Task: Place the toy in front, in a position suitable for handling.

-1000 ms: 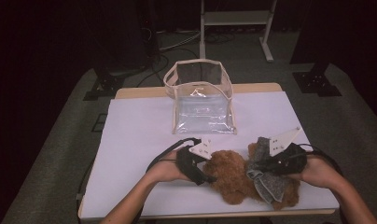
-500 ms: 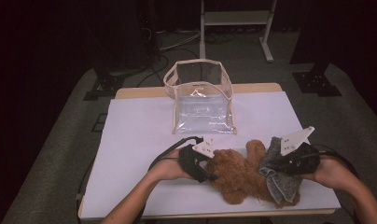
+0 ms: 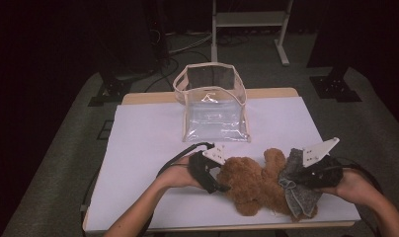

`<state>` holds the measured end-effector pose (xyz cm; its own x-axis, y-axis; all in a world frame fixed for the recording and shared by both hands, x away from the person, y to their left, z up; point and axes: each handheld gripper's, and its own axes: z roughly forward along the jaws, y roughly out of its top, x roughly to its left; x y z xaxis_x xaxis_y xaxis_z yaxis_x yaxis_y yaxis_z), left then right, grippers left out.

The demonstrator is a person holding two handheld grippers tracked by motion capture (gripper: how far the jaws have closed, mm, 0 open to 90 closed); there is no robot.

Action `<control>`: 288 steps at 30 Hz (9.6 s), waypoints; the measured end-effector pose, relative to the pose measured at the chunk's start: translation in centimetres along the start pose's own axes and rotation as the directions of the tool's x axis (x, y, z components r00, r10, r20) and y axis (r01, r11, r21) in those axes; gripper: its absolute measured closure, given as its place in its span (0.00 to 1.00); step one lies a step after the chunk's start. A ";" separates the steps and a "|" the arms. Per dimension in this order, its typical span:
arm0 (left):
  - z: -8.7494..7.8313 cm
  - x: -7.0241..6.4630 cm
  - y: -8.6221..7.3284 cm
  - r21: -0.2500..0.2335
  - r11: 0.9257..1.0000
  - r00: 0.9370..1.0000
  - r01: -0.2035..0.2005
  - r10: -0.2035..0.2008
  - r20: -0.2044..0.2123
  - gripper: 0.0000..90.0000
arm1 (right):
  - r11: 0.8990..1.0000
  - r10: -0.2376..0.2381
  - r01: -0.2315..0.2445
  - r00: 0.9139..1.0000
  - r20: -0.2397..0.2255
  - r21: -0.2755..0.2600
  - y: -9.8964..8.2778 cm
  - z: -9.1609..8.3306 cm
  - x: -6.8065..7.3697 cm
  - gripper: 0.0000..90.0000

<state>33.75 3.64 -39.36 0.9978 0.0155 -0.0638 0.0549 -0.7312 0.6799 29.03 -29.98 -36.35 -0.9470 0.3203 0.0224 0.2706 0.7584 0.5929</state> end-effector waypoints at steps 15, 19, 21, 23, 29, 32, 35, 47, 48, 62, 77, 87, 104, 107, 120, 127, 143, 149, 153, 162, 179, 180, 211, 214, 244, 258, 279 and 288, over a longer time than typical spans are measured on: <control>-1.5 -1.2 2.0 -0.037 0.998 0.999 -0.046 0.046 0.006 0.69 | 0.994 0.040 -0.045 0.998 -0.057 -0.102 1.2 1.2 0.2 0.91; -1.4 -1.2 2.2 -0.060 0.997 0.998 -0.051 0.053 0.026 0.69 | 0.992 0.043 -0.047 0.998 -0.038 -0.118 0.7 0.1 0.2 0.90; -1.3 -1.2 2.3 -0.054 0.997 0.997 -0.063 0.065 0.034 0.69 | 0.992 0.046 -0.049 0.999 -0.027 -0.112 0.5 -0.5 0.2 0.90; -1.1 -1.2 2.3 -0.040 0.997 0.997 -0.070 0.072 0.039 0.68 | 0.997 0.021 -0.022 1.000 -0.015 -0.072 0.4 -0.4 0.3 0.91; -0.7 -1.1 1.0 -0.034 0.999 0.999 -0.032 0.032 0.026 0.45 | 1.000 0.016 -0.015 1.000 0.022 -0.014 0.0 0.4 0.3 0.92; -0.7 -0.8 0.1 -0.058 0.998 0.999 -0.020 0.022 0.031 0.36 | 1.000 0.020 -0.020 0.999 0.027 -0.015 -0.2 0.6 0.4 0.92; -0.6 -0.6 -0.3 -0.085 0.996 0.999 -0.034 0.038 0.039 0.28 | 1.000 0.023 -0.022 0.999 0.025 -0.013 -0.3 0.6 0.3 0.92; 1.3 0.5 -0.2 -0.084 0.996 0.997 0.013 -0.007 0.076 0.41 | 0.999 0.040 -0.039 0.999 0.017 -0.025 -0.6 0.4 0.4 0.92; 1.1 0.4 -0.1 -0.085 0.996 0.998 0.015 -0.009 0.068 0.50 | 0.999 0.042 -0.041 0.999 0.019 -0.030 -0.5 0.5 0.4 0.92; -2.0 -0.6 1.5 -0.108 0.994 0.999 0.008 -0.003 0.046 0.67 | 0.993 0.031 -0.029 0.999 0.014 -0.110 1.0 1.3 0.9 0.92; -5.9 -1.5 0.7 -0.052 0.998 1.000 0.029 -0.029 -0.010 0.64 | 0.984 -0.045 0.039 0.999 -0.029 -0.177 4.8 3.9 0.9 0.92; -5.6 -2.4 3.8 -0.074 0.997 0.999 -0.036 0.034 -0.032 0.38 | 0.997 -0.008 0.009 1.000 0.016 -0.082 -0.2 2.1 0.5 0.93; -4.8 -2.0 5.8 -0.030 0.996 0.994 -0.080 0.078 -0.073 0.50 | 0.975 -0.008 0.018 0.999 0.049 -0.219 1.3 -3.6 1.3 0.92; -4.4 -2.1 6.5 -0.043 0.995 0.994 -0.090 0.087 -0.069 0.50 | 0.978 -0.080 0.091 0.995 0.061 -0.189 4.2 -3.6 1.6 0.92; -3.4 -2.1 6.9 -0.034 0.996 0.994 -0.086 0.083 -0.070 0.40 | 0.999 0.002 0.001 0.998 0.059 -0.049 0.1 1.3 0.2 0.93; -4.0 -1.5 5.0 -0.042 0.997 0.997 -0.063 0.061 -0.042 0.29 | 0.998 0.023 -0.020 0.999 0.049 -0.060 -0.9 1.3 -0.2 0.94; -1.5 0.1 1.7 -0.112 0.994 0.999 -0.013 0.016 0.028 0.21 | 0.997 0.039 -0.035 0.997 0.059 -0.065 -1.3 1.2 -0.1 0.94; -1.9 -0.4 3.0 -0.152 0.988 1.000 -0.018 0.021 0.014 0.58 | 0.993 0.059 -0.055 0.998 0.035 -0.109 -1.7 1.2 0.0 0.93; -3.4 -1.1 4.6 -0.134 0.990 0.999 -0.039 0.035 -0.038 0.64 | 0.980 0.069 -0.065 0.998 0.011 -0.189 -1.7 1.2 0.2 0.93; -7.2 -1.9 5.3 -0.113 0.992 0.994 -0.063 0.053 -0.094 0.64 | 0.956 0.052 -0.057 0.998 -0.025 -0.289 0.1 2.5 0.2 0.93; -10.3 -2.7 7.3 -0.083 0.989 0.982 -0.123 0.110 -0.154 0.59 | 0.960 -0.009 0.012 1.000 0.012 -0.278 3.6 0.0 -0.3 0.93; -10.1 -2.9 7.7 -0.077 0.988 0.980 -0.133 0.120 -0.159 0.59 | 0.963 -0.036 0.044 0.999 0.033 -0.265 4.0 -1.0 -0.2 0.93; -7.7 -3.0 11.7 -0.072 0.983 0.978 -0.172 0.161 -0.131 0.56 | 0.926 -0.124 0.145 0.989 0.081 -0.349 8.0 -8.9 0.8 0.92; -8.0 -2.6 11.1 -0.081 0.984 0.981 -0.156 0.145 -0.127 0.56 | 0.938 -0.082 0.099 0.994 0.066 -0.331 6.3 -7.5 0.2 0.92; -13.7 -2.8 11.4 -0.057 0.986 0.963 -0.158 0.141 -0.229 0.60 | 0.885 -0.095 0.065 0.994 -0.044 -0.461 9.8 -4.1 -0.1 0.92; -11.0 -2.6 11.1 -0.040 0.985 0.969 -0.169 0.159 -0.190 0.58 | 0.889 -0.091 0.078 0.996 -0.007 -0.452 8.7 -7.4 0.0 0.92; -9.6 -2.9 12.2 -0.046 0.979 0.968 -0.197 0.187 -0.167 0.56 | 0.939 -0.244 0.247 0.969 0.041 -0.241 14.9 -8.2 1.6 0.92; -9.5 -2.6 12.1 -0.086 0.982 0.975 -0.171 0.156 -0.158 0.38 | 0.951 -0.215 0.217 0.976 0.034 -0.220 13.9 -7.8 0.9 0.92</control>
<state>32.19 1.19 -24.01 0.9872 0.0092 0.1593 -0.1135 -0.6614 0.7414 30.56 -23.57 -21.84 -0.9767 0.1686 -0.1329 0.0136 0.6662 0.7456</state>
